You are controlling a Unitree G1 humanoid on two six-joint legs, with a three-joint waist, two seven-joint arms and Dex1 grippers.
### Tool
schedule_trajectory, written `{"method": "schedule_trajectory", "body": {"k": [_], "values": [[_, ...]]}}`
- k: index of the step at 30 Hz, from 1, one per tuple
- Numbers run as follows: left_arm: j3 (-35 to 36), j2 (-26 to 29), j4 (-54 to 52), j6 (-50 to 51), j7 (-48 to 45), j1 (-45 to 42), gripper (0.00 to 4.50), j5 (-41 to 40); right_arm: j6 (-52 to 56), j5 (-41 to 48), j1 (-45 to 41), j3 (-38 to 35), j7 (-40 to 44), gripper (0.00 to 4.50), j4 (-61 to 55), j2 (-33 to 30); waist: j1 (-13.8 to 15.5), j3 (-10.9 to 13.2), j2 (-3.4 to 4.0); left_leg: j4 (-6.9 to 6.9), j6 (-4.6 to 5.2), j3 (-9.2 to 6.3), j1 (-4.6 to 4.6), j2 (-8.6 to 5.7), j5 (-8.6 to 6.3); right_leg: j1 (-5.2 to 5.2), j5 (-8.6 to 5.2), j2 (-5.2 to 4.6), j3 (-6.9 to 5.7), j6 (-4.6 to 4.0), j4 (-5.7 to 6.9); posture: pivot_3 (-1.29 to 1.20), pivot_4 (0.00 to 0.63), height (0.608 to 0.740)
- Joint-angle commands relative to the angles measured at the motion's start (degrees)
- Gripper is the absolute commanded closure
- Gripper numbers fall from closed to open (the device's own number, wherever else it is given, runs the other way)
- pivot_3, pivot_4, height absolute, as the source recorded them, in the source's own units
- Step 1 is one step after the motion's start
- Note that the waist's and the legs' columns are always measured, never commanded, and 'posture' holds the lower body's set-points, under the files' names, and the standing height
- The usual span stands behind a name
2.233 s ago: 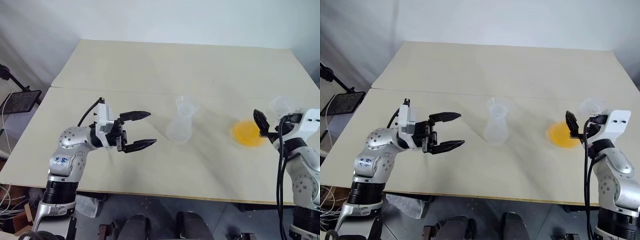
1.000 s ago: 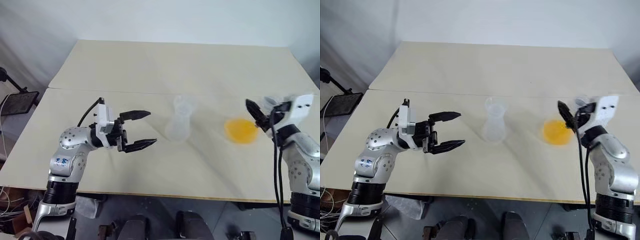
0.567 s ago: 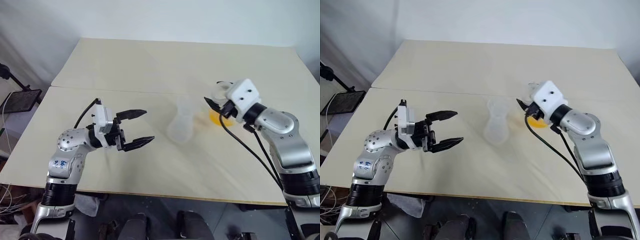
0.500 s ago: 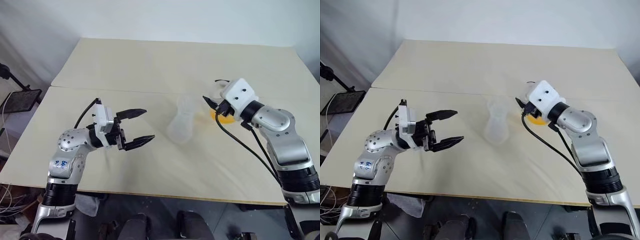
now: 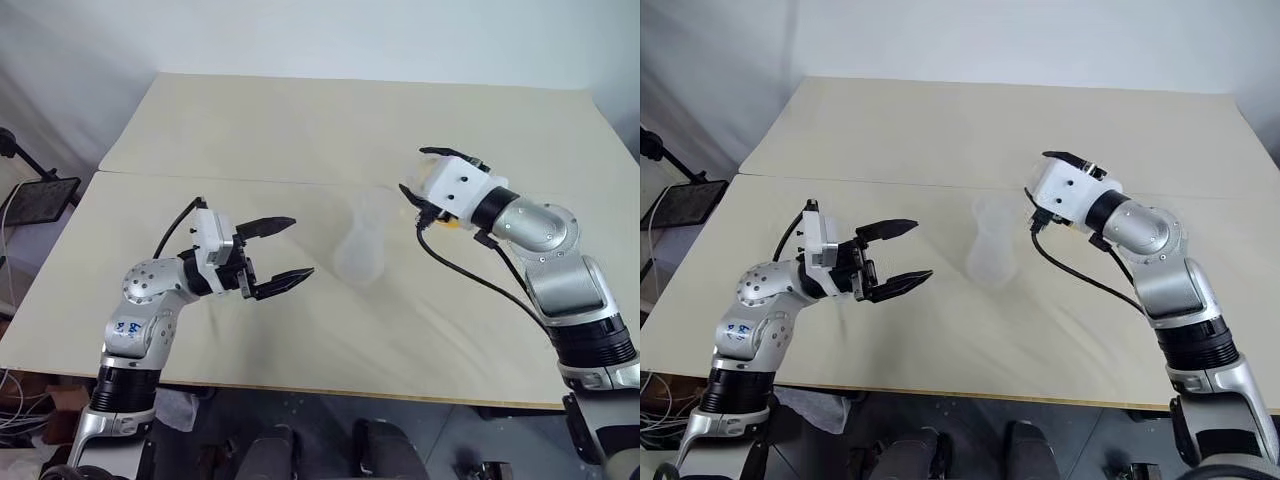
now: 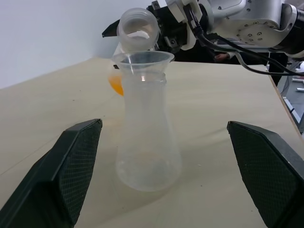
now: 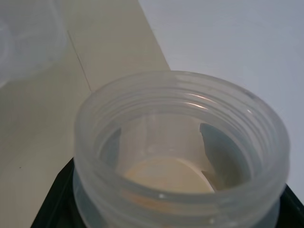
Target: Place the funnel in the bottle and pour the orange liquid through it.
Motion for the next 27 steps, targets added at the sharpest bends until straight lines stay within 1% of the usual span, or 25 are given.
{"method": "schedule_trajectory", "body": {"k": [1, 7, 20, 27], "values": [[-0.2, -0.4, -0.1, -1.1, 0.2, -0.8, 0.00, 0.3, -3.2, -2.9, -2.0, -0.3, 0.5, 1.99, -1.6, -1.7, 0.0, 0.0, 0.00, 0.00, 0.00, 0.00, 0.00, 0.00, 0.00, 0.00, 0.00, 0.00, 0.00, 0.00, 0.00, 0.00, 0.150, 0.740], [-0.5, -1.3, 0.7, -1.5, -0.1, -1.4, 0.00, 0.6, -6.9, -7.0, -3.9, 0.9, 1.1, 1.99, 0.0, -2.8, 0.0, 0.0, 0.00, 0.00, 0.00, 0.02, 0.00, 0.00, 0.00, -0.02, 0.00, 0.01, 0.00, 0.00, 0.00, 0.00, 0.150, 0.740], [-1.2, -2.3, 2.4, -2.5, 0.0, -2.2, 0.00, 1.2, -10.9, -11.0, -6.4, 0.6, 2.1, 1.99, 0.5, -3.4, 0.0, 0.0, 0.00, 0.00, -0.01, 0.04, -0.01, 0.01, 0.00, -0.03, 0.00, 0.03, 0.01, 0.00, 0.02, 0.00, 0.150, 0.740], [-1.6, -2.9, 2.8, -3.1, 0.1, -2.3, 0.00, 1.4, -11.3, -12.1, -7.2, 0.5, 2.8, 1.99, 0.4, -3.1, 0.0, 0.0, 0.00, 0.00, -0.01, 0.04, -0.01, 0.00, 0.01, -0.03, 0.00, 0.03, -0.01, 0.00, 0.03, 0.00, 0.150, 0.740]]}}
